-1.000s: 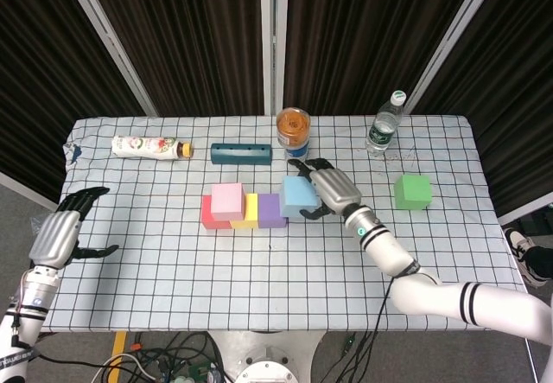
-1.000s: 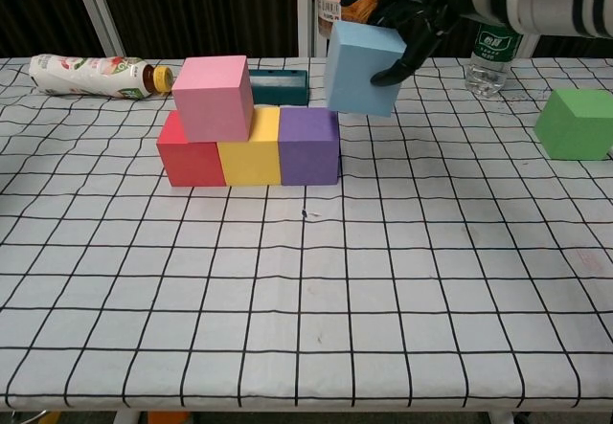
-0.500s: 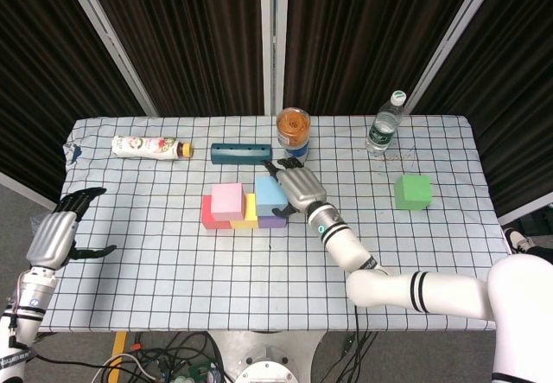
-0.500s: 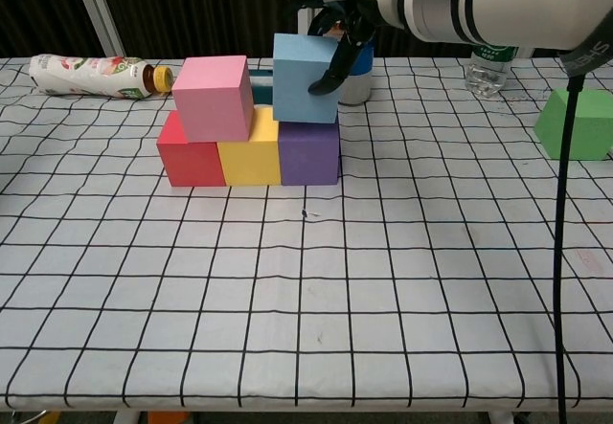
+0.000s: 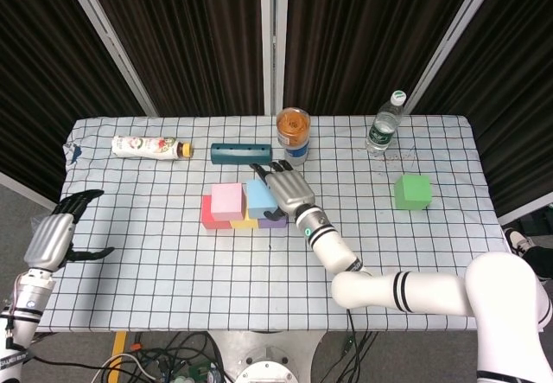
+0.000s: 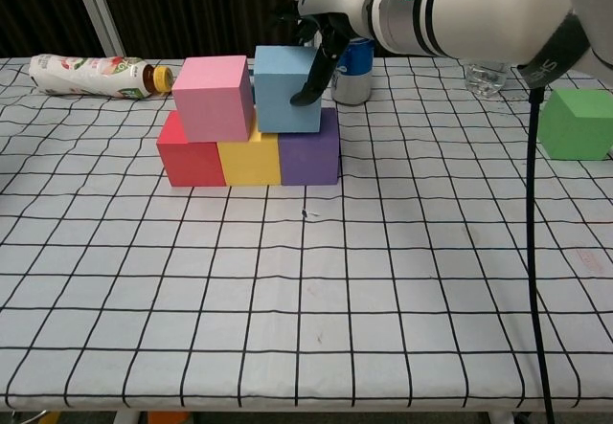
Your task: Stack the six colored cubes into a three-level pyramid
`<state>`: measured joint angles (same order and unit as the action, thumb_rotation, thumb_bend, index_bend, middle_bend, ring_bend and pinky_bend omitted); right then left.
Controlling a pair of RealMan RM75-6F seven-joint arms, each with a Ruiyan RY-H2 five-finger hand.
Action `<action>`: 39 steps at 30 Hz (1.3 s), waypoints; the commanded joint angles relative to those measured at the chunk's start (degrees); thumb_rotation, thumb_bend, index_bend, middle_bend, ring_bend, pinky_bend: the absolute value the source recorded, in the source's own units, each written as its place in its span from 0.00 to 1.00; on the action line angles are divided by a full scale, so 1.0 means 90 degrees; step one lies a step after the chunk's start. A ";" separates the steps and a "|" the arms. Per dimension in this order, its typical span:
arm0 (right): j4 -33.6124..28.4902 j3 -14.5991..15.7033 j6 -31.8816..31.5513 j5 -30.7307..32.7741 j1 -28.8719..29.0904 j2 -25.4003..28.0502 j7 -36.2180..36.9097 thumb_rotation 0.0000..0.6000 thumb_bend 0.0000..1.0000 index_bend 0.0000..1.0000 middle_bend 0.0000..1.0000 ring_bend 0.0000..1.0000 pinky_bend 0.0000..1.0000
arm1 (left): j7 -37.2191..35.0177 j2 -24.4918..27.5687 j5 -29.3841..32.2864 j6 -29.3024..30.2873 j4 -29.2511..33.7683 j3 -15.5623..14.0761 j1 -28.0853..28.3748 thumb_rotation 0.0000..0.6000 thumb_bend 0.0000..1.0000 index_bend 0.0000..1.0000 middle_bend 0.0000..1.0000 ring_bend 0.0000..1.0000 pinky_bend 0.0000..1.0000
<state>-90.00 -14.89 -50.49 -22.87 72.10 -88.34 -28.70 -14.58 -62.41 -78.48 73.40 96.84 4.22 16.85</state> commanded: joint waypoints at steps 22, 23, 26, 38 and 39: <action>0.0102 -0.0015 -0.0140 0.0132 0.0178 -0.0223 -0.0360 1.00 0.22 0.00 0.35 0.05 0.00 | -0.0260 -0.0026 -0.0138 -0.0104 -0.0144 0.0018 -0.0089 1.00 0.00 0.15 0.12 0.09 0.11; 0.0105 -0.0010 -0.0140 0.0126 0.0182 -0.0230 -0.0376 1.00 0.22 0.00 0.35 0.05 0.00 | -0.0268 -0.0028 -0.0138 -0.0109 -0.0146 0.0020 -0.0093 1.00 0.00 0.15 0.12 0.09 0.11; 0.0110 -0.0006 -0.0136 0.0144 0.0197 -0.0245 -0.0412 1.00 0.22 0.00 0.35 0.05 0.00 | -0.0286 -0.0033 -0.0141 -0.0136 -0.0160 0.0017 -0.0096 1.00 0.00 0.15 0.12 0.09 0.11; 0.0114 0.0005 -0.0185 0.0155 0.0212 -0.0299 -0.0508 1.00 0.22 0.00 0.34 0.05 0.00 | -0.0313 -0.0025 -0.0160 -0.0156 -0.0156 0.0027 -0.0124 1.00 0.00 0.15 0.12 0.09 0.11; 0.0119 -0.0004 -0.0188 0.0154 0.0213 -0.0308 -0.0505 1.00 0.22 0.00 0.34 0.05 0.00 | -0.0318 -0.0025 -0.0162 -0.0157 -0.0156 0.0027 -0.0126 1.00 0.00 0.15 0.12 0.09 0.11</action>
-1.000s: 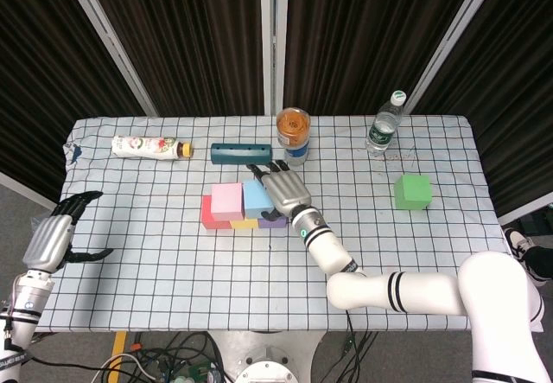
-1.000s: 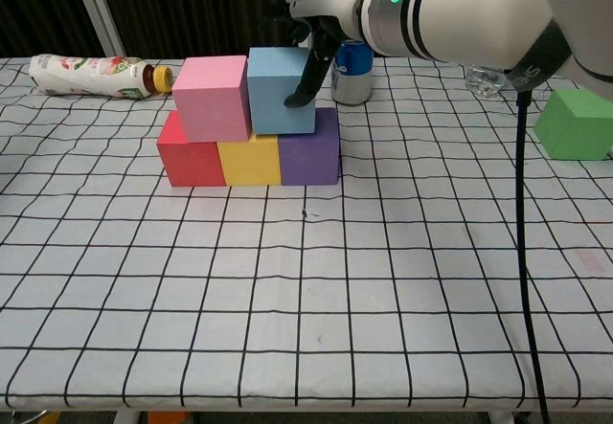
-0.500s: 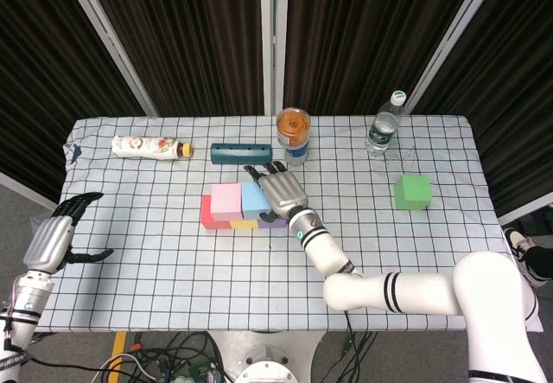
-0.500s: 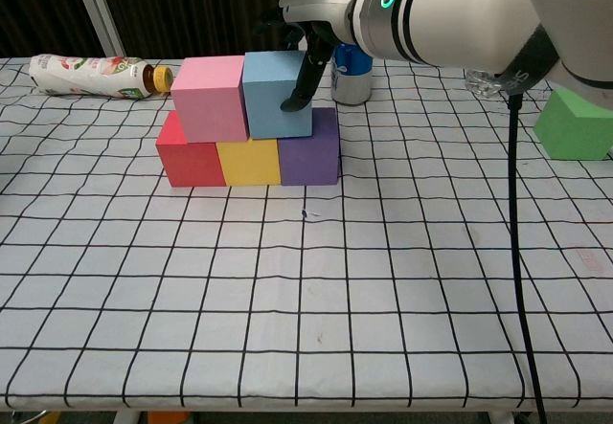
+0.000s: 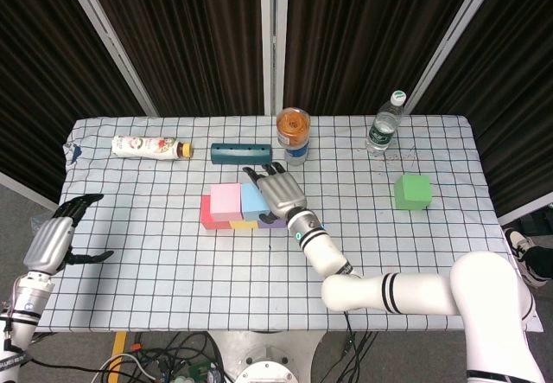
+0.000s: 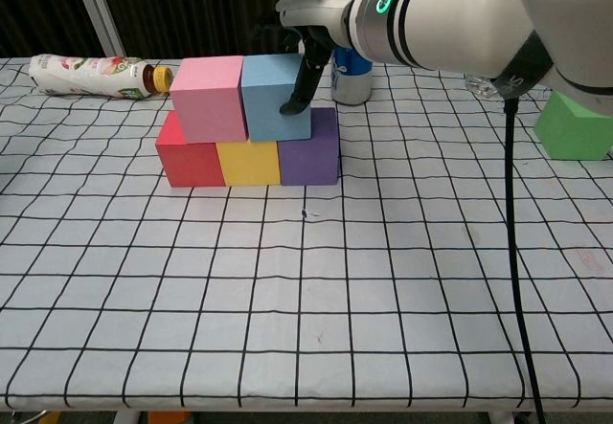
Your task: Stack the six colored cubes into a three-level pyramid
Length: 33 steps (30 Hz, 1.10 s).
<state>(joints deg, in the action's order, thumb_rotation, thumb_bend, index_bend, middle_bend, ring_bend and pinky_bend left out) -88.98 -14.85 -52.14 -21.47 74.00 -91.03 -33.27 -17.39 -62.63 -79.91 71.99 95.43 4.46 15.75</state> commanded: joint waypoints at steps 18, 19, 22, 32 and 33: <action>0.0071 -0.0066 -0.0079 0.0100 0.0029 -0.0101 -0.0116 1.00 0.22 0.00 0.33 0.05 0.00 | -0.0061 0.0007 -0.0042 -0.0025 -0.0013 -0.0011 -0.0043 1.00 0.00 0.15 0.12 0.09 0.11; 0.0075 -0.0071 -0.0075 0.0108 0.0031 -0.0107 -0.0120 1.00 0.22 0.00 0.33 0.05 0.00 | -0.0065 0.0003 -0.0044 -0.0023 -0.0017 -0.0012 -0.0046 1.00 0.00 0.15 0.12 0.09 0.11; 0.0108 -0.0061 -0.0107 0.0115 0.0038 -0.0139 -0.0162 1.00 0.22 0.00 0.33 0.05 0.00 | -0.0074 -0.0002 -0.0044 -0.0030 -0.0029 -0.0015 -0.0052 1.00 0.00 0.15 0.12 0.09 0.11; 0.0057 -0.0083 -0.0034 0.0210 0.0032 -0.0114 -0.0193 1.00 0.17 0.00 0.22 0.00 0.00 | -0.0119 -0.0020 -0.0046 -0.0023 -0.0058 0.0003 -0.0063 1.00 0.00 0.15 0.12 0.09 0.11; 0.0049 -0.0084 -0.0030 0.0214 0.0030 -0.0111 -0.0191 1.00 0.17 0.00 0.21 0.00 0.00 | -0.0123 -0.0023 -0.0047 -0.0019 -0.0061 0.0004 -0.0065 1.00 0.00 0.15 0.12 0.09 0.11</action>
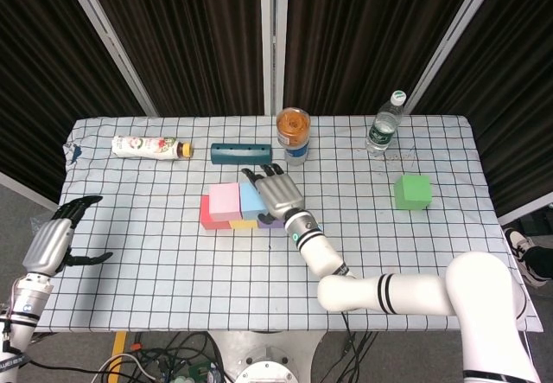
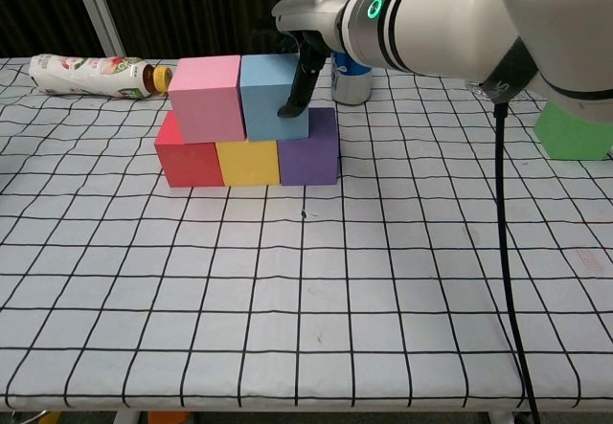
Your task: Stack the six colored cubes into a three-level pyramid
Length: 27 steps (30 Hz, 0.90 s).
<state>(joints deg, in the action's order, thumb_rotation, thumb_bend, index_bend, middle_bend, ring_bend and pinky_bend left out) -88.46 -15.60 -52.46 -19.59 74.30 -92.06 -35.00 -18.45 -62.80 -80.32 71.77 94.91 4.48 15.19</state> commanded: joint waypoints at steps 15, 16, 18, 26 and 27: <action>-0.0653 -0.0034 -0.0077 -0.0058 -0.0263 0.0500 0.0206 1.00 0.14 0.00 0.12 0.00 0.00 | -0.0047 -0.0001 -0.0030 0.0018 -0.0033 0.0006 -0.0022 1.00 0.00 0.14 0.12 0.09 0.11; -0.0756 -0.0043 -0.0105 -0.0101 -0.0319 0.0602 0.0256 1.00 0.14 0.00 0.09 0.00 0.00 | -0.0050 0.0001 -0.0027 0.0019 -0.0035 0.0010 -0.0023 1.00 0.00 0.14 0.12 0.09 0.11; -0.1039 -0.0051 -0.0236 -0.0283 -0.0508 0.0866 0.0414 1.00 0.14 0.00 0.07 0.00 0.00 | -0.0045 0.0007 -0.0014 0.0035 -0.0032 0.0024 -0.0028 1.00 0.00 0.14 0.12 0.09 0.11; -0.2267 0.0288 -0.1047 -0.1661 -0.1831 0.2225 0.1299 1.00 0.14 0.00 0.10 0.00 0.00 | 0.0483 -0.0222 0.0090 0.0312 -0.0267 0.0153 -0.0060 1.00 0.00 0.14 0.12 0.09 0.11; -0.2314 0.0370 -0.1148 -0.1849 -0.2011 0.2355 0.1409 1.00 0.15 0.00 0.12 0.00 0.00 | 0.0537 -0.0253 0.0068 0.0344 -0.0306 0.0154 -0.0061 1.00 0.00 0.14 0.12 0.09 0.11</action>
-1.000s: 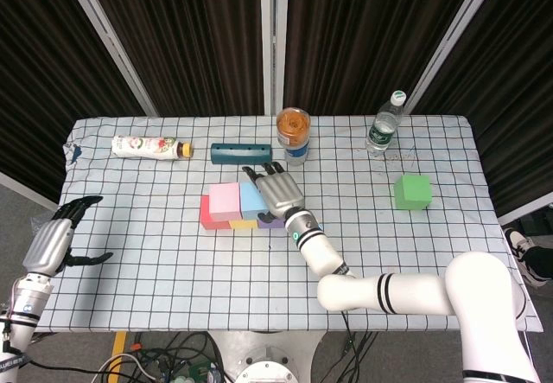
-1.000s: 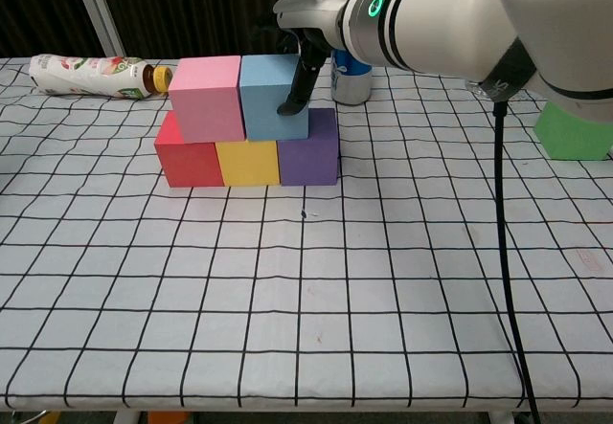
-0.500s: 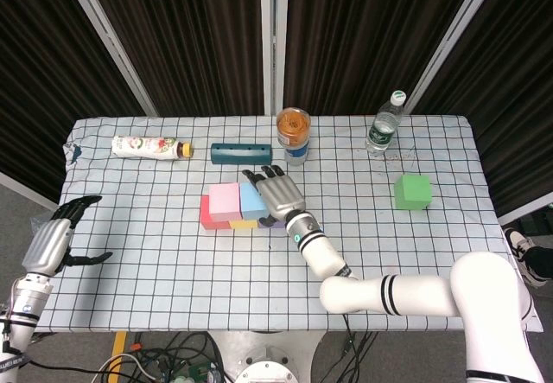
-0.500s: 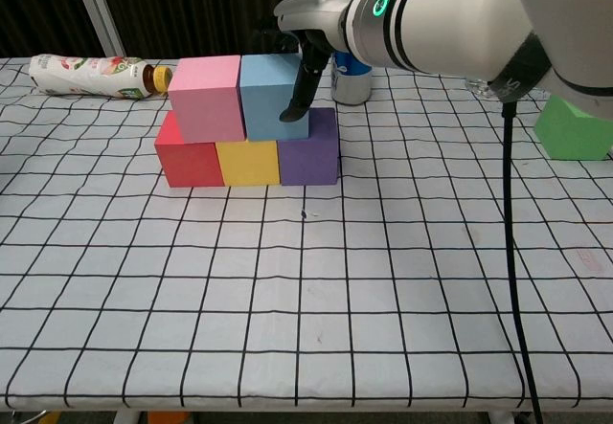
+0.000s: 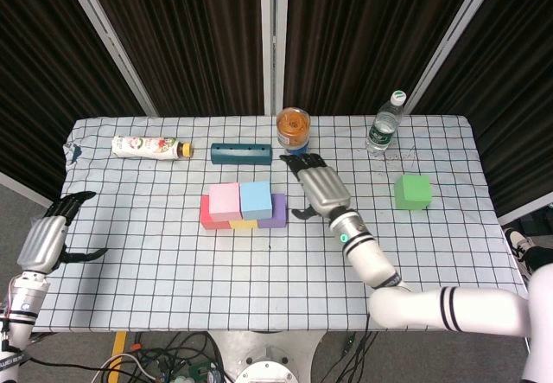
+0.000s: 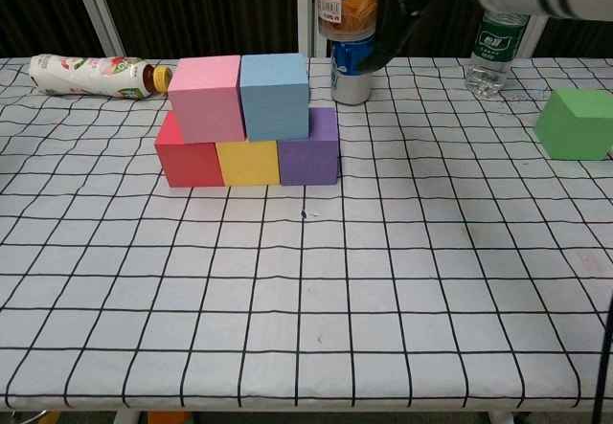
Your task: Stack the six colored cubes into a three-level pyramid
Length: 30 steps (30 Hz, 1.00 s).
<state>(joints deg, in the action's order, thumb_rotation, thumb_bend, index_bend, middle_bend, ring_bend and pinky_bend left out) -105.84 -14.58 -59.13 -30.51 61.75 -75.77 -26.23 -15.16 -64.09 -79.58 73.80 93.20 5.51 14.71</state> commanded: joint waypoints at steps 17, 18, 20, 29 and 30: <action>0.1971 0.1372 0.0615 -0.1116 -0.1733 0.0801 0.0544 1.00 0.08 0.00 0.15 0.00 0.00 | 0.0040 -0.0068 0.0005 -0.0134 0.0097 0.0040 0.0095 1.00 0.00 0.15 0.12 0.09 0.11; 0.2132 0.1392 0.0688 -0.1090 -0.1715 0.0727 0.0472 1.00 0.07 0.00 0.15 0.00 0.00 | 0.0041 -0.0052 0.0011 -0.0134 0.0125 0.0038 0.0090 1.00 0.00 0.15 0.12 0.09 0.11; 0.2494 0.1407 0.0737 -0.1052 -0.1706 0.0526 0.0334 1.00 0.05 0.00 0.14 0.00 0.00 | 0.0035 -0.0021 0.0024 -0.0117 0.0179 0.0036 0.0069 1.00 0.00 0.15 0.12 0.09 0.11; 0.3526 0.1341 0.1309 -0.0783 -0.1785 0.0019 0.0336 1.00 0.01 0.00 0.13 0.00 0.00 | -0.0119 0.0075 0.0089 -0.0072 0.0296 0.0025 -0.0029 1.00 0.00 0.15 0.12 0.09 0.11; 0.3655 0.1327 0.1394 -0.0775 -0.1785 -0.0047 0.0363 1.00 0.01 0.00 0.14 0.00 0.00 | -0.0146 0.0073 0.0093 -0.0058 0.0296 0.0031 -0.0038 1.00 0.00 0.15 0.12 0.09 0.11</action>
<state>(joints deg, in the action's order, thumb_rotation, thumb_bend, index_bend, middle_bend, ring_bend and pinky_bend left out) -74.74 -2.47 -47.99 -37.98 45.82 -74.99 -23.08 -16.36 -63.45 -78.78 73.19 95.83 5.75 14.45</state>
